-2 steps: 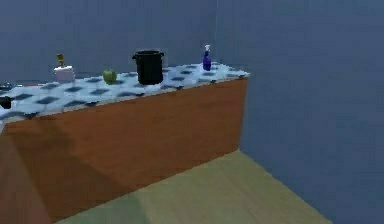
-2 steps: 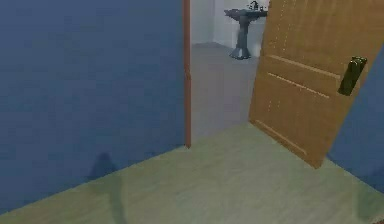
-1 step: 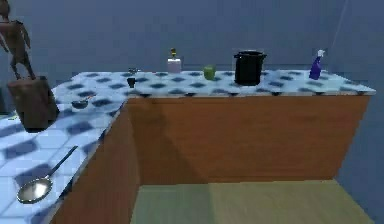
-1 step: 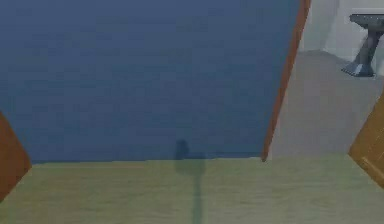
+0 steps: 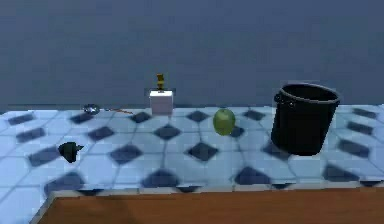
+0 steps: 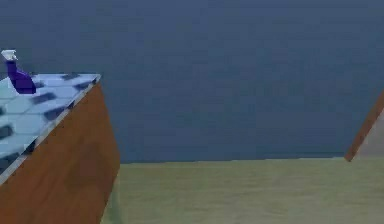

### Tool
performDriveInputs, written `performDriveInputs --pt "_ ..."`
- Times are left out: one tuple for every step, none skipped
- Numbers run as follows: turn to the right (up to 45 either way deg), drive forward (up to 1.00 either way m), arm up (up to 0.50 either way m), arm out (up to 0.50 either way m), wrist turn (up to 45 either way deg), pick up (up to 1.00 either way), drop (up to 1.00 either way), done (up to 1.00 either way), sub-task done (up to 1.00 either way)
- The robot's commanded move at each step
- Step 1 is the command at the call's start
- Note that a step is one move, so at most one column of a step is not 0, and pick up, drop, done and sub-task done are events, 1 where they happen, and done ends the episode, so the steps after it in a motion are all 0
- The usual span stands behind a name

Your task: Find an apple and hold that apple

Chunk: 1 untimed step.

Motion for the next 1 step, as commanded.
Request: performDriveInputs --pt "-45.0 0.0 0.0 0.0 0.0 0.0 0.0 0.0 0.0"
